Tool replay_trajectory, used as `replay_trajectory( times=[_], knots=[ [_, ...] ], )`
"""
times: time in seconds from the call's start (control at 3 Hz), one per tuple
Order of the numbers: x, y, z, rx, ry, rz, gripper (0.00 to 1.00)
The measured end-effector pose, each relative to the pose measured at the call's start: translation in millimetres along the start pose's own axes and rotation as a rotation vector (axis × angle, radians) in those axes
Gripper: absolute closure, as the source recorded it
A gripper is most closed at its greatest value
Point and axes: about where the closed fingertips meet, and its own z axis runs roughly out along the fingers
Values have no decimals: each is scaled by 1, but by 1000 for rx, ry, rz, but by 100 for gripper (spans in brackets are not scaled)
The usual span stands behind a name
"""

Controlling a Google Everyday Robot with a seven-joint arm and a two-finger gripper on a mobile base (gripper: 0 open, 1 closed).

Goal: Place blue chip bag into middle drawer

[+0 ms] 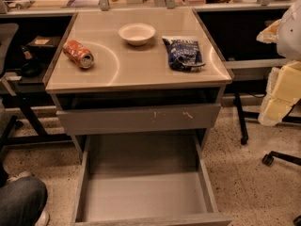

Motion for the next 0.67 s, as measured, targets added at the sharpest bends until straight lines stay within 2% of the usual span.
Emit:
replay_trajectory(
  times=[0.67],
  knots=[
    [-4,-5,3,8,12,14,0]
  ],
)
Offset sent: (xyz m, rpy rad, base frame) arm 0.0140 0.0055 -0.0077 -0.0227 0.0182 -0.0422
